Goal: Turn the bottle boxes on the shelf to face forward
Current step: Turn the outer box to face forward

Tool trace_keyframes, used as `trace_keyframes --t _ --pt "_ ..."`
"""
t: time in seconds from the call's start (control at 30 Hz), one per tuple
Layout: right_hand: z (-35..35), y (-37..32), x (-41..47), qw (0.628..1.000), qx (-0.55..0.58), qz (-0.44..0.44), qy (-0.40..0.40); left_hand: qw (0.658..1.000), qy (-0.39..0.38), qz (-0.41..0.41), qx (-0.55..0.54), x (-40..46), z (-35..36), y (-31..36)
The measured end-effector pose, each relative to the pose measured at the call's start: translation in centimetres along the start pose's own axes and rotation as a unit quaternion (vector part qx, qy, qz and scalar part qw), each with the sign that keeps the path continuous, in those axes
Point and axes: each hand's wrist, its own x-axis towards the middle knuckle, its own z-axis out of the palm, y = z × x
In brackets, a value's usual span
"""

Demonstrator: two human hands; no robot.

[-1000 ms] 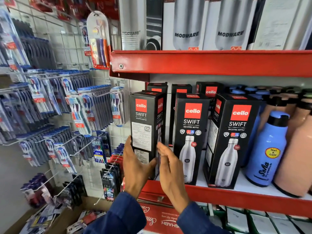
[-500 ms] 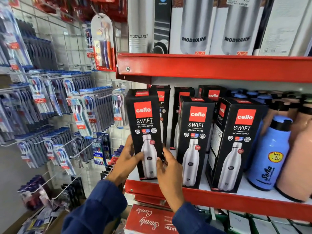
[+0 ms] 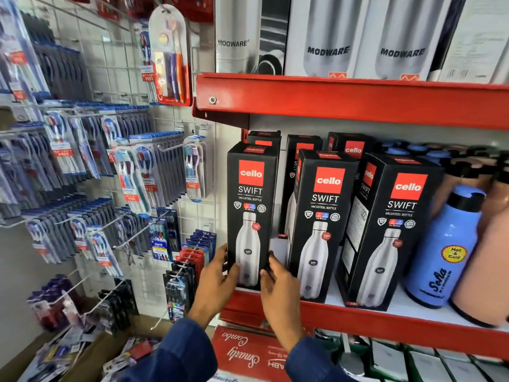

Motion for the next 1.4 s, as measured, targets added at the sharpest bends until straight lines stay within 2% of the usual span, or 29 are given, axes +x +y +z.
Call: trace_keyframes --t 0.17,0.57,0.87,0.93,1.03,1.1,1.17,1.23,1.4 --pt "0.1 0.4 -0.9 0.999 -0.026 0.004 -0.026 0.996 0.067 -0.002 0.058 -0.7 0.7 -0.3" --pt "-0.5 0.4 -2.4 0.996 -0.07 -0.01 -0.046 0.991 0.09 -0.022 0.096 -3.0 0.0 1.2" --pt "-1.2 0.5 -2.7 0.998 -0.042 -0.017 -0.04 0.989 0.086 -0.057 0.106 -3.8 0.0 1.6" --pt "-1.7 0.6 -2.6 0.999 -0.021 -0.015 -0.038 0.988 0.11 -0.065 0.082 -3.8 -0.3 1.6" --pt "-3.8 0.5 -3.3 0.999 0.009 -0.029 -0.012 0.977 0.201 -0.014 0.071 -4.6 -0.4 2.8" --pt "-5.8 1.9 -3.6 0.999 0.03 -0.021 0.037 0.968 0.241 0.025 0.063 -5.0 0.7 4.1" --pt "-7.9 3.1 -4.0 0.995 0.043 -0.004 0.087 0.965 0.243 0.073 0.06 -5.7 2.4 5.4" --pt "-8.9 3.9 -4.0 0.99 0.054 -0.003 0.127 0.971 0.208 0.103 0.054 -6.1 3.2 6.3" --pt "-9.0 4.9 -3.4 0.983 0.063 0.019 0.172 0.996 0.048 0.038 0.062 -6.5 5.6 7.4"
